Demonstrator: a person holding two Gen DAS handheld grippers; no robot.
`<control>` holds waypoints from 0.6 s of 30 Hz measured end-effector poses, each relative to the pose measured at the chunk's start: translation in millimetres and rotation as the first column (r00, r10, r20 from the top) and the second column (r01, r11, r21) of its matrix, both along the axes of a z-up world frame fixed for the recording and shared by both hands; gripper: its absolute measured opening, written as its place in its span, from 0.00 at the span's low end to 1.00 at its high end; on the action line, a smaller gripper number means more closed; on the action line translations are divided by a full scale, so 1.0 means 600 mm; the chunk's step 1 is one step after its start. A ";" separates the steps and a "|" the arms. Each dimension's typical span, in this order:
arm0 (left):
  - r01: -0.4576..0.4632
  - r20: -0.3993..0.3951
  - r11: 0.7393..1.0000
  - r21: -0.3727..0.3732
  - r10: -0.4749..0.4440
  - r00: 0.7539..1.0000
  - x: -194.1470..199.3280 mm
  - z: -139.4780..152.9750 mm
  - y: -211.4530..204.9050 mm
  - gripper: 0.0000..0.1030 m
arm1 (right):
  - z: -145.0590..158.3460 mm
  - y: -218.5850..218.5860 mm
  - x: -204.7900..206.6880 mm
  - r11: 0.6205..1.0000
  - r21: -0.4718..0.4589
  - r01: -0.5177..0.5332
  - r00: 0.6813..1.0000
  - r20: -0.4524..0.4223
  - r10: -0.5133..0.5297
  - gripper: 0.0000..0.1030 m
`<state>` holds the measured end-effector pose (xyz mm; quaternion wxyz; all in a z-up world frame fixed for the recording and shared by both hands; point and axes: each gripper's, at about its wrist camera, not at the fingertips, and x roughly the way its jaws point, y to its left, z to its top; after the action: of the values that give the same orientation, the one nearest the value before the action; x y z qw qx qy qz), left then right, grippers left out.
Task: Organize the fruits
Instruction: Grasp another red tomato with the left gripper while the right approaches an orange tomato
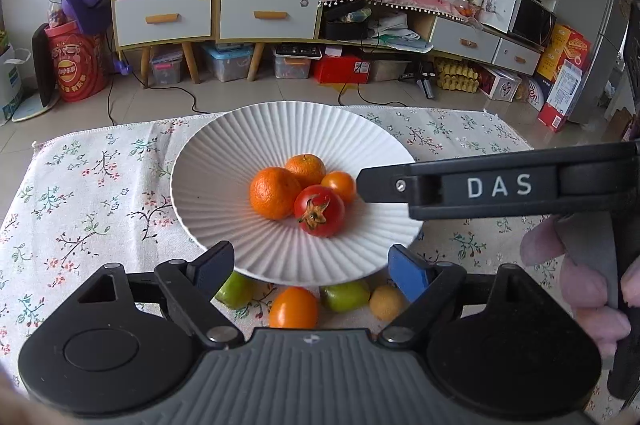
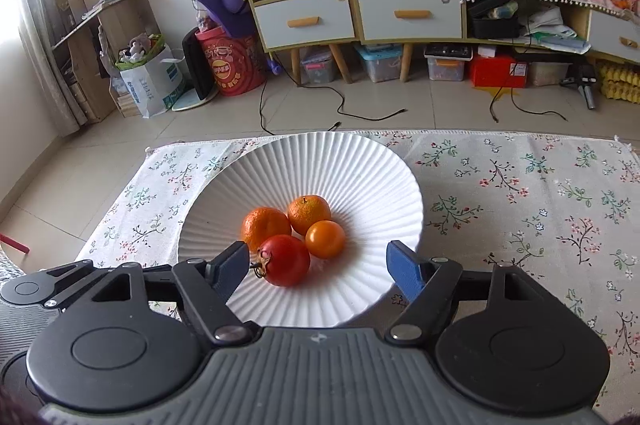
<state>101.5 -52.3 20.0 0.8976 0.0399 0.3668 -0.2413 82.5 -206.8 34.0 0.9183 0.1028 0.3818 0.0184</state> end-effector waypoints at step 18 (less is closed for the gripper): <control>-0.018 0.043 0.998 0.060 0.015 0.999 -0.051 0.012 0.098 0.95 | -0.001 0.026 -0.061 0.998 -0.011 -0.059 0.998 0.014 0.060 0.95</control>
<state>71.0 6.3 27.0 0.9056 0.0692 0.3550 -0.2216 45.8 -191.0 33.5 0.9206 0.0865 0.3783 0.0444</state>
